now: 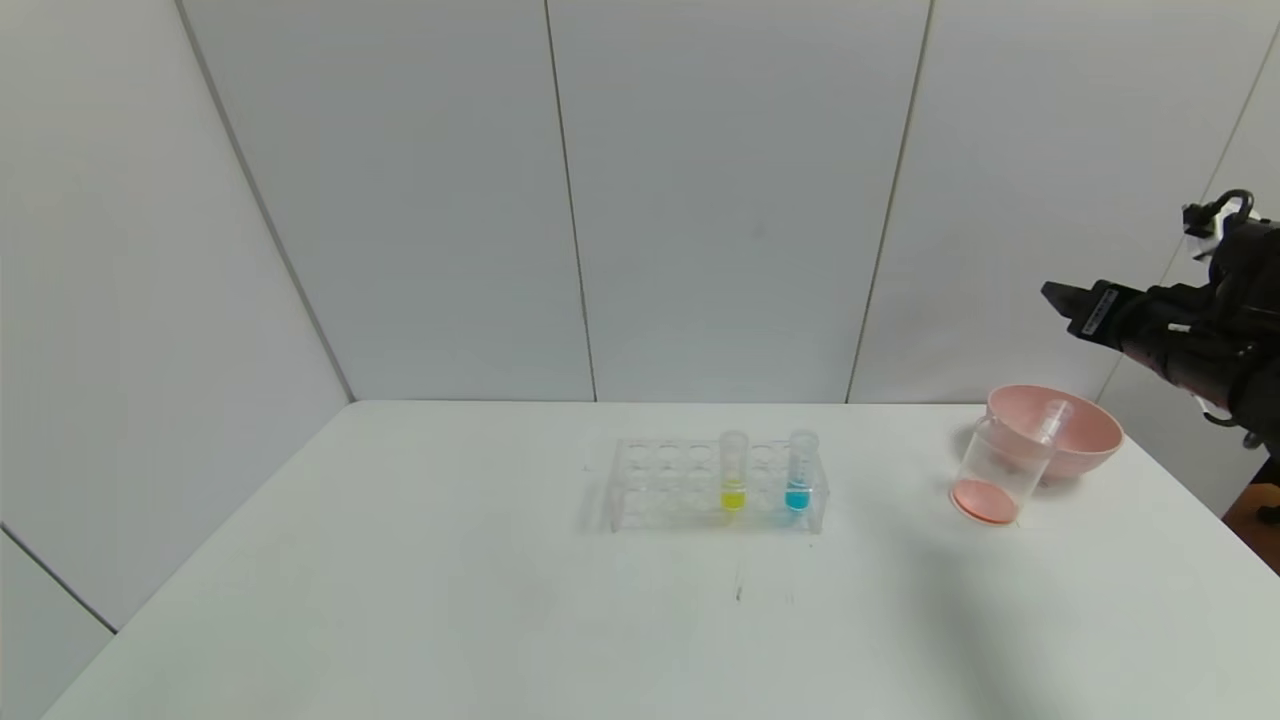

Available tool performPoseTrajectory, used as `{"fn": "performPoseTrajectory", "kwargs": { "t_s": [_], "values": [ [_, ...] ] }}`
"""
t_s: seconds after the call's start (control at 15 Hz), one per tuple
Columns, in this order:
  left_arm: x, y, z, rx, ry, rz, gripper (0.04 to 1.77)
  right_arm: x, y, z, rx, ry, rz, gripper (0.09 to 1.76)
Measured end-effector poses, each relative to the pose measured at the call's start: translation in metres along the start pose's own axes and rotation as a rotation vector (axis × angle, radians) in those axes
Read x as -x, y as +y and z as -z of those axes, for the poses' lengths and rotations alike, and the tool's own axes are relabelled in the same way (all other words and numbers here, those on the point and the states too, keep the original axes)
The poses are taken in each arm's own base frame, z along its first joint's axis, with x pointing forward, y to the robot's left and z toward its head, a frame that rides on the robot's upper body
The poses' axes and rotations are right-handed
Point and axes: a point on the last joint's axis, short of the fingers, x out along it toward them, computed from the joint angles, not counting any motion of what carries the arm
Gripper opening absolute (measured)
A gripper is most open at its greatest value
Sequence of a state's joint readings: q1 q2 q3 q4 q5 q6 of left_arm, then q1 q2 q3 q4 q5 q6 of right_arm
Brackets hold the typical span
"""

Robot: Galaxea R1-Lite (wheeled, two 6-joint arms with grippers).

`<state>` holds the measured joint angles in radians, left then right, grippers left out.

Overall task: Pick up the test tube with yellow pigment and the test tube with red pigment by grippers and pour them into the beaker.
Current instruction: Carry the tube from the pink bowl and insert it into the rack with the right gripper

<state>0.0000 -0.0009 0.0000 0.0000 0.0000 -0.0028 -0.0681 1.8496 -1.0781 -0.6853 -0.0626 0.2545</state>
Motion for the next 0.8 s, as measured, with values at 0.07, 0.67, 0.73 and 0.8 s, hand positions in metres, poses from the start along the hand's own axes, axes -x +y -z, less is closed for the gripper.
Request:
{"fn": "performPoseTrajectory", "kwargs": {
  "t_s": [0.07, 0.67, 0.73, 0.8],
  "values": [
    [0.0, 0.0, 0.0, 0.0, 0.0, 0.0, 1.76, 0.017, 0.019, -0.003, -0.008, 0.008, -0.045, 1.52],
    [0.0, 0.0, 0.0, 0.0, 0.0, 0.0, 1.76, 0.168, 0.146, 0.082, 0.057, 0.1, -0.295, 1.65],
    [0.0, 0.0, 0.0, 0.0, 0.0, 0.0, 1.76, 0.181, 0.156, 0.095, 0.068, 0.112, -0.311, 1.66],
    [0.0, 0.0, 0.0, 0.0, 0.0, 0.0, 1.76, 0.188, 0.163, 0.107, 0.076, 0.122, -0.322, 1.67]
  ]
}}
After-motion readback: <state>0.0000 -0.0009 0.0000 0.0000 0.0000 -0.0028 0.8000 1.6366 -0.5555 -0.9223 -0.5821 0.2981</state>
